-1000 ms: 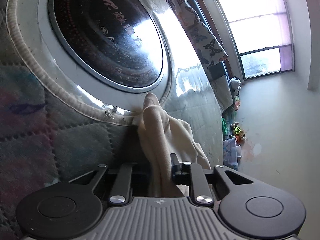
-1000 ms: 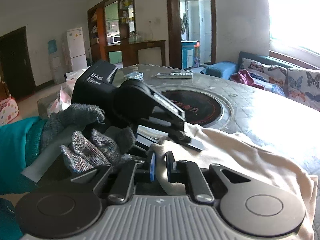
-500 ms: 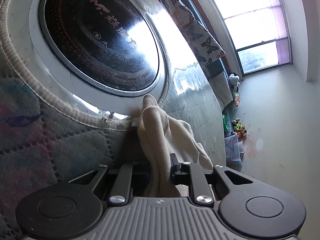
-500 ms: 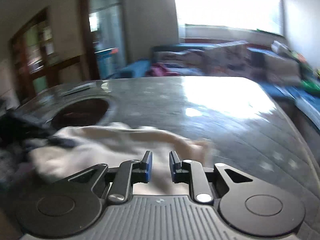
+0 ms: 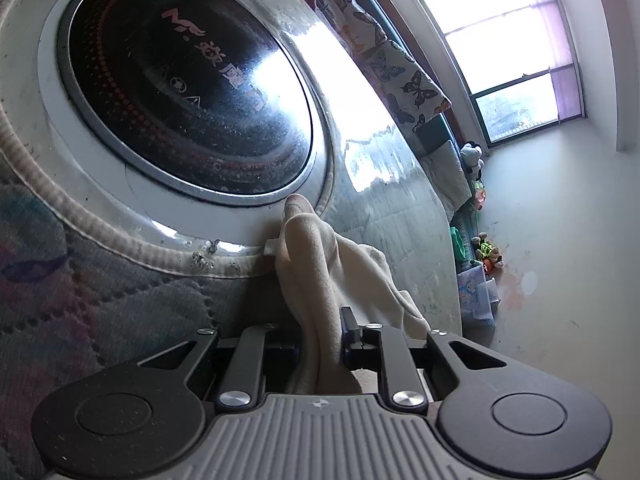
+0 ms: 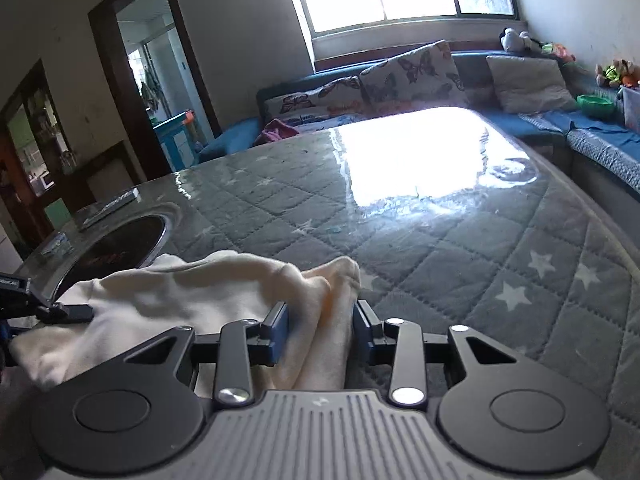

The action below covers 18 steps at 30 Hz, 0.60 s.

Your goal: Fold clothes

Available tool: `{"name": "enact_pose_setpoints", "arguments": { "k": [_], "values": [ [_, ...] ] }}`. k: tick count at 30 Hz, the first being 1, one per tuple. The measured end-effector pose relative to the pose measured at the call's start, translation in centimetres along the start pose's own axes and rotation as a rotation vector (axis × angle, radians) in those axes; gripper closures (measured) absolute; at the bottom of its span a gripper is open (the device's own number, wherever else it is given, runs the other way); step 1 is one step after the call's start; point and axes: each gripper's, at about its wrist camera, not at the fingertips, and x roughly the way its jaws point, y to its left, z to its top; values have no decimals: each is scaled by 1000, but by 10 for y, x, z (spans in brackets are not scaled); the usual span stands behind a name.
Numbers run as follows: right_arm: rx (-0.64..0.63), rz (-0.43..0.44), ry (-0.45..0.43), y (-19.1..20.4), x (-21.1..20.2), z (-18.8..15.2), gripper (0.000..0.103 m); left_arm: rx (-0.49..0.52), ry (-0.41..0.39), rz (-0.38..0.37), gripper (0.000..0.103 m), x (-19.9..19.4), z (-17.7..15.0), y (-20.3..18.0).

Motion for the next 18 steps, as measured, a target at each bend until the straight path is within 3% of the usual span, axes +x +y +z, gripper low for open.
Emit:
{"name": "enact_pose_setpoints", "arguments": {
  "k": [1, 2, 4, 9, 18],
  "values": [
    [7, 3, -1, 0, 1, 0, 74, 4, 0, 1, 83, 0, 0, 0],
    [4, 8, 1, 2, 0, 0, 86, 10, 0, 2, 83, -1, -1, 0],
    [-6, 18, 4, 5, -1, 0, 91, 27, -3, 8, 84, -2, -4, -2],
    [-27, 4, -46, 13, -18, 3, 93, 96, -15, 24, 85, -2, -5, -13],
    [-68, -61, -132, 11, -67, 19, 94, 243, 13, -46, 87, 4, -14, -59]
  ]
}}
